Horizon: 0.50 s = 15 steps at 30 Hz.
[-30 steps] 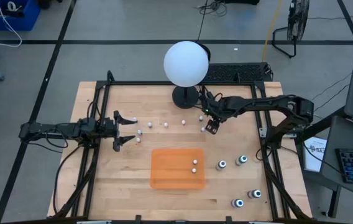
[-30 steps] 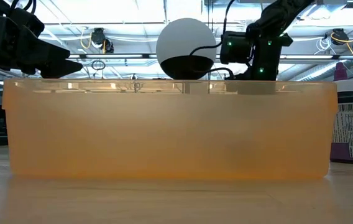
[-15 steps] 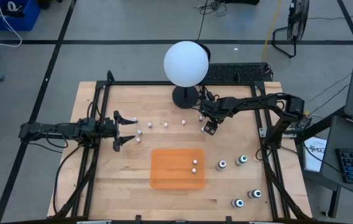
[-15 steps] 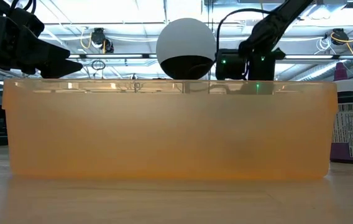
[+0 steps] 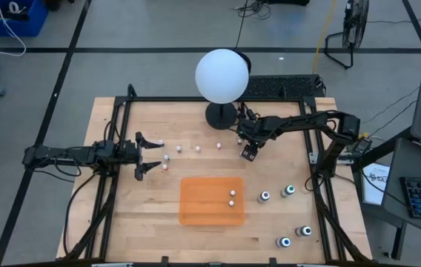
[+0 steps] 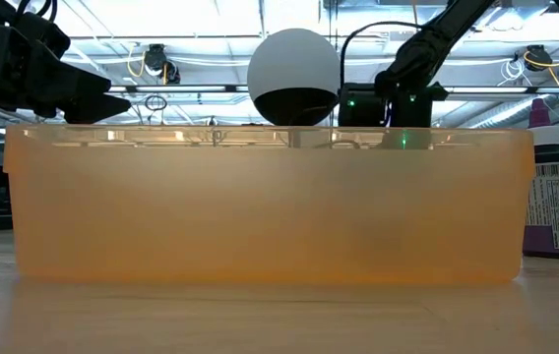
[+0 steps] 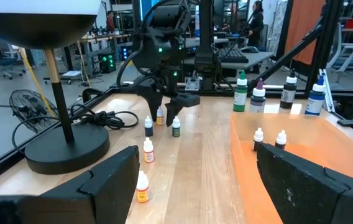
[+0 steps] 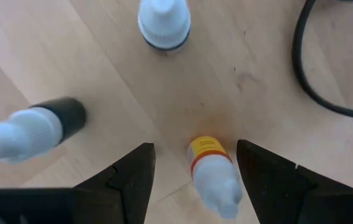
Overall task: Pick & Place food coloring
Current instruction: Put the small orange food coloring bottle into the orange container
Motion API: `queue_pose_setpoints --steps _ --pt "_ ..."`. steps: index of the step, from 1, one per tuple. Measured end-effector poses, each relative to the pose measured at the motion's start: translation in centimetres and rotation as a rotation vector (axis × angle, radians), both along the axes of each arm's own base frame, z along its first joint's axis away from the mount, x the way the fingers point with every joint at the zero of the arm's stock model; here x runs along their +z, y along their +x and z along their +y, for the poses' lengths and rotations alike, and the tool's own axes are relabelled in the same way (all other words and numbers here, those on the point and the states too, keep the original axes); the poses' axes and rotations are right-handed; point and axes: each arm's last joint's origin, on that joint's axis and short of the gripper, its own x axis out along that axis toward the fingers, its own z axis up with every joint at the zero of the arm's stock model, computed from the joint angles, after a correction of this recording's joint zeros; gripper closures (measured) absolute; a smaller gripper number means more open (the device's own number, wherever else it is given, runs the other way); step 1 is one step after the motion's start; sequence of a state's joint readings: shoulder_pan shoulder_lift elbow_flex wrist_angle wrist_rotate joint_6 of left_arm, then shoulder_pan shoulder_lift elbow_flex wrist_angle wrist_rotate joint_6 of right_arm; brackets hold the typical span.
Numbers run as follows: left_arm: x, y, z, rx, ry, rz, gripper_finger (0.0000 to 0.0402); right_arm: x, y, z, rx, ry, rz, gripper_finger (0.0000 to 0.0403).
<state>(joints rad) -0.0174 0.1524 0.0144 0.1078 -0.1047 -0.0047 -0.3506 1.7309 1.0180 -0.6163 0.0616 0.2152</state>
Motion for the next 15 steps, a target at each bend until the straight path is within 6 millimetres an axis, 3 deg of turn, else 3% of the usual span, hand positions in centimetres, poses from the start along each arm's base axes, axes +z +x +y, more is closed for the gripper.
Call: queue_pose_setpoints --steps 11,15 --pt "0.01 0.00 0.00 0.000 0.000 0.000 0.0078 -0.31 0.07 -0.28 -0.005 0.013 0.002 0.0189" --pt "0.00 0.00 0.00 0.000 0.000 0.000 0.0078 -0.33 0.04 -0.28 -0.006 0.012 0.003 0.0207"
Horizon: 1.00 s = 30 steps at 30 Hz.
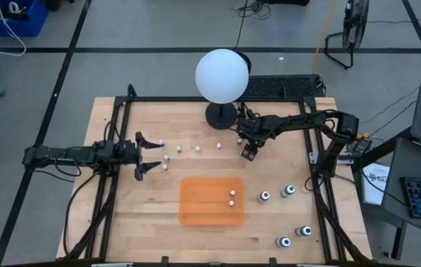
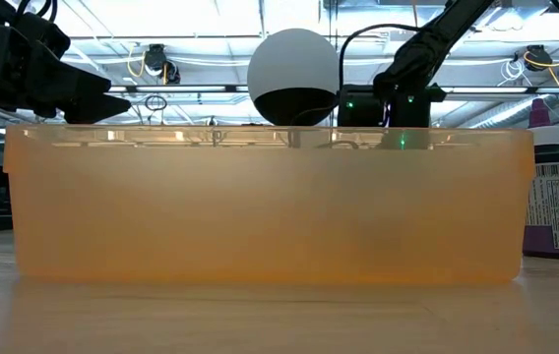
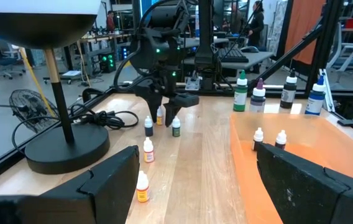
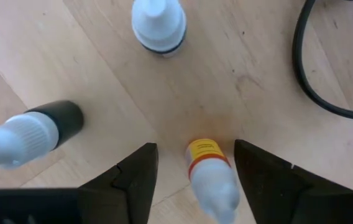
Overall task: Pick & Place food coloring
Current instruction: Put the small orange food coloring bottle into the orange container
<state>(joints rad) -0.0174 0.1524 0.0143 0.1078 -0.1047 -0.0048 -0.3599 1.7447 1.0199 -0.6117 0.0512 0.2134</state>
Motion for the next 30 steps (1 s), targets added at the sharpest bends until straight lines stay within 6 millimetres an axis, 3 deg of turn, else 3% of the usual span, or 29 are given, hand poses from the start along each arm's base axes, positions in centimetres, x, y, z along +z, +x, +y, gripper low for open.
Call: queue_pose_setpoints --steps 10,15,21,30 --pt "0.0 0.0 0.0 0.000 0.000 0.000 0.0078 0.1 0.1 0.0 0.053 -0.025 0.014 0.0350" --pt "0.0 0.0 0.0 0.000 0.000 0.000 0.0078 1.2 0.6 0.7 0.106 -0.011 -0.040 0.0351" --pt "0.0 0.0 0.0 0.000 0.000 0.000 0.0078 5.9 1.1 3.3 0.135 -0.047 -0.100 0.0351" --pt "0.0 0.0 0.0 0.000 0.000 0.000 0.0078 13.4 3.9 11.2 0.262 -0.184 -0.117 0.0351"
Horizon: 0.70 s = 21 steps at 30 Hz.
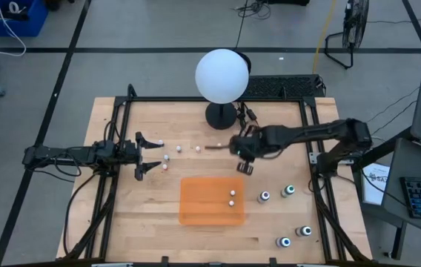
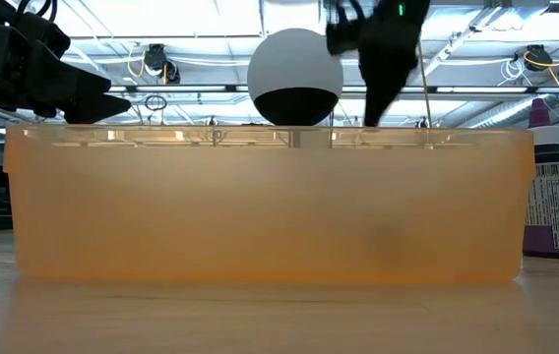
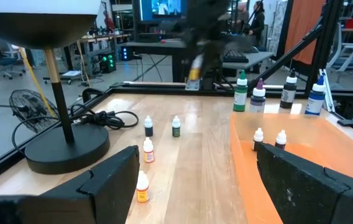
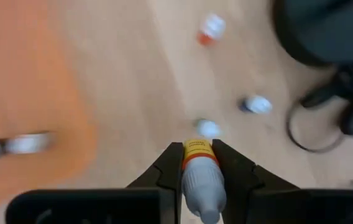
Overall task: Pick & Place food coloring
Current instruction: Put the small orange food coloring bottle into the orange container
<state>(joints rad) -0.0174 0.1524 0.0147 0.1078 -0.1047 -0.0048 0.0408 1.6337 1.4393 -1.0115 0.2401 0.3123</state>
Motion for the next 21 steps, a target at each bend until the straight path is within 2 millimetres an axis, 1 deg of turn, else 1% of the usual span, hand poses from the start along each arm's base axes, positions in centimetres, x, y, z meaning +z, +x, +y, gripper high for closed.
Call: queue_pose_setpoints --steps 2,5,10,12,16,18,21 --pt "0.0 0.0 0.0 0.000 0.000 0.001 0.0078 1.0 1.1 1.9 0.039 -0.004 -0.011 0.0351" --pt "0.0 0.0 0.0 0.000 0.000 0.001 0.0078 1.8 2.9 4.5 0.106 -0.015 -0.006 0.0351" --pt "0.0 0.0 0.0 0.000 0.000 0.000 0.0078 2.0 6.3 7.5 0.211 -0.034 0.049 0.0351" --pt "0.0 0.0 0.0 0.000 0.000 0.000 0.0078 1.8 7.7 8.2 0.251 -0.038 0.078 0.0351" --pt "0.0 0.0 0.0 0.000 0.000 0.000 0.0078 0.9 10.6 8.8 0.323 0.043 0.091 0.0351" --pt "0.0 0.0 0.0 0.000 0.000 0.000 0.0078 -0.2 11.5 9.1 0.368 0.078 0.099 0.0351" --pt "0.0 0.0 0.0 0.000 0.000 0.000 0.0078 -2.2 12.3 9.4 0.420 0.097 0.138 0.0351"
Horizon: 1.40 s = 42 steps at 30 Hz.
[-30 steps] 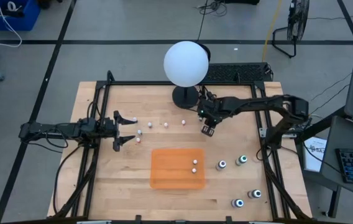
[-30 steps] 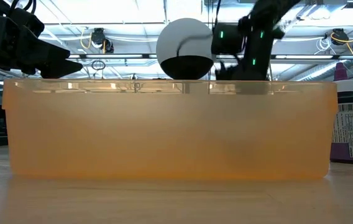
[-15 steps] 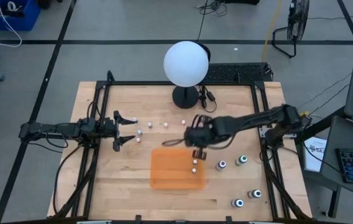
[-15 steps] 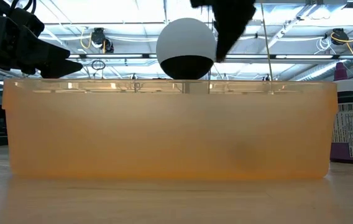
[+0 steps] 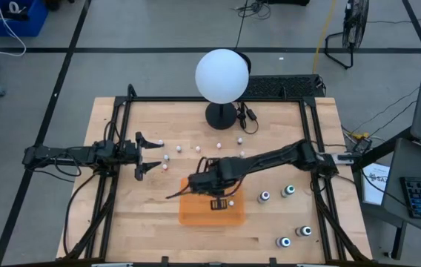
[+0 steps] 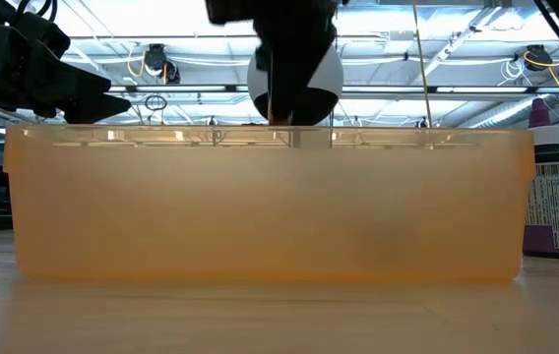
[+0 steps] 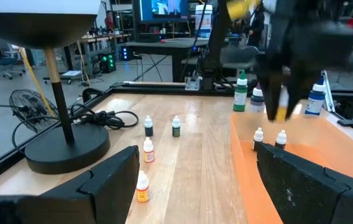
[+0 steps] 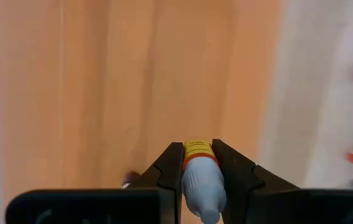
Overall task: Pick & Place food coloring
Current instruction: Put the small orange food coloring bottle into the orange container
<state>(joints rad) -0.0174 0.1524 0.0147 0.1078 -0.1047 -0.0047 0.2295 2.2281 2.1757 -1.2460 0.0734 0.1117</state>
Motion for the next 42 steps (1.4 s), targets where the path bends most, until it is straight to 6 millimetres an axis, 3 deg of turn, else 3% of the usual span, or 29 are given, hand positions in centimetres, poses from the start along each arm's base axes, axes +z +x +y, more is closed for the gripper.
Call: queue_pose_setpoints --steps 7,19,28,36,42 --pt "0.0 0.0 0.0 0.000 0.000 0.000 0.0078 -4.5 0.9 0.2 0.034 0.036 0.131 0.0351" --pt "0.0 0.0 0.0 0.000 0.000 0.001 0.0078 -10.0 -0.7 -1.2 0.013 0.018 0.250 0.0351" --pt "0.0 0.0 0.0 0.000 0.000 0.001 0.0078 -10.5 -0.6 -1.7 0.012 0.029 0.225 0.0347" --pt "0.0 0.0 0.0 0.000 0.000 0.000 0.0078 -10.5 -0.5 -1.7 -0.035 0.030 0.220 0.0250" --pt "0.0 0.0 0.0 0.000 0.000 0.000 0.0078 -9.4 -0.7 -1.6 -0.064 0.043 0.191 0.0219"
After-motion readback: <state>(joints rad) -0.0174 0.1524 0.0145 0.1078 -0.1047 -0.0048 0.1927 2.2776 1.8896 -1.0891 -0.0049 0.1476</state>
